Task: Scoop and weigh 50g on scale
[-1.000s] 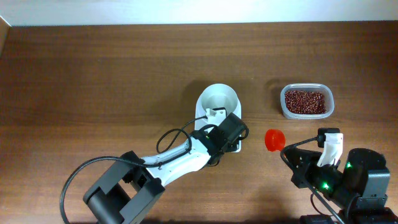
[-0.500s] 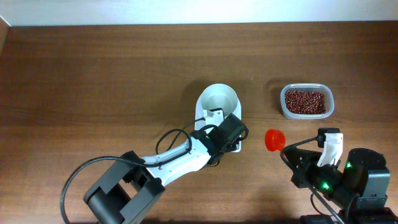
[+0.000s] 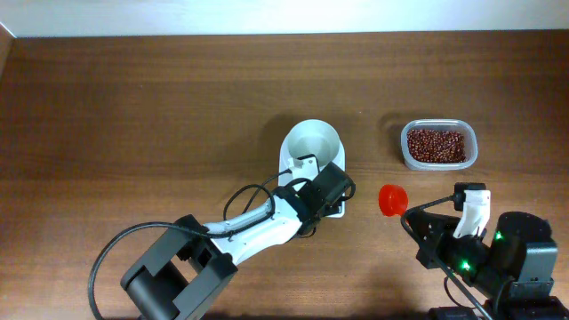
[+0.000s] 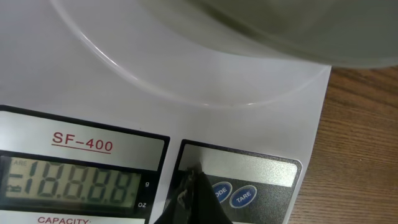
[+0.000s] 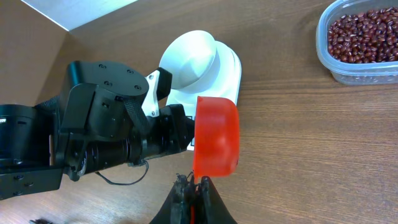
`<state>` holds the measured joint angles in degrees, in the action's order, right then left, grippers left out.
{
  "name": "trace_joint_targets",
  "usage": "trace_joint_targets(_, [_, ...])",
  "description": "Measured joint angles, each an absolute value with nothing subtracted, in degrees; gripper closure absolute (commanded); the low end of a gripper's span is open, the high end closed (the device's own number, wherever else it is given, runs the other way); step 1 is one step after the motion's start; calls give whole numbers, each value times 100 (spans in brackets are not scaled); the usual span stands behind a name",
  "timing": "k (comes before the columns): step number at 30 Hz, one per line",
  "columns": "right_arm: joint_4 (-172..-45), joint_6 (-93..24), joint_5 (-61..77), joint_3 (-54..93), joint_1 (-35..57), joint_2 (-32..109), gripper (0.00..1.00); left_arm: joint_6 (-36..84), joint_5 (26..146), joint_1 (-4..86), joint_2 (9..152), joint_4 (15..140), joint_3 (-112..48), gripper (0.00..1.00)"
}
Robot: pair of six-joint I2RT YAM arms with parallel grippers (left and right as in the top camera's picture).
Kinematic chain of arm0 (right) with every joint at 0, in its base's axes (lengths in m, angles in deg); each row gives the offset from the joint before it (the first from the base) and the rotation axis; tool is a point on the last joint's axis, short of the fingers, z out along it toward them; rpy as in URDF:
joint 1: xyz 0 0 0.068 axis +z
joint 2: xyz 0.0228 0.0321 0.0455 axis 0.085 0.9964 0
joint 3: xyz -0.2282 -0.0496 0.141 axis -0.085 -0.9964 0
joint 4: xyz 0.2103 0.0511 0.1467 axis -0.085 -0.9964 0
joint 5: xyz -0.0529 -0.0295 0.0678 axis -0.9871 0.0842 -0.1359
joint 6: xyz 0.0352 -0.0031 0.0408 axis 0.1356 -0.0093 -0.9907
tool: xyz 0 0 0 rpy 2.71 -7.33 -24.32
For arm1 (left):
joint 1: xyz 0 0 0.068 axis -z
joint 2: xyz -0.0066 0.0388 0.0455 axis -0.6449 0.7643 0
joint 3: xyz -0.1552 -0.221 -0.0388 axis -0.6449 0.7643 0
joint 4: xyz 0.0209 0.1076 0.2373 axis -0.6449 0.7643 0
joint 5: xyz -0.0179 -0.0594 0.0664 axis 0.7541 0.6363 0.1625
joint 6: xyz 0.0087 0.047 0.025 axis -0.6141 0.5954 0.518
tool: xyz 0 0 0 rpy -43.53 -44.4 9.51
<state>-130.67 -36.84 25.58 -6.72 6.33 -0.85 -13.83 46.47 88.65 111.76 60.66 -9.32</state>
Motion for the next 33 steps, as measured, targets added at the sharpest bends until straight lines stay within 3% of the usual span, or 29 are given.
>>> trace_joint_targets(9, [-13063, -3682, 2558, -672, 633, -85, 96, -1413, 4711, 8867, 11121, 6446, -988, 100])
trace_joint_targets(17, [-13056, -3684, 2541, -670, 633, -85, 96, -209, 4761, 8869, 9027, 7823, -907, 99])
trace_joint_targets(21, [-12908, -3684, 2433, -670, 633, -85, 96, 449, 3697, 8858, 8341, 8127, -907, 96])
trace_joint_targets(29, [-12062, -3682, 2195, -666, 633, 224, 96, 1574, 2984, 7584, 8048, 8243, -910, 96])
trace_joint_targets(33, [-11629, -3682, 2180, -664, 633, 1054, 96, 2560, 3434, 6882, 7926, 7970, -1010, 94])
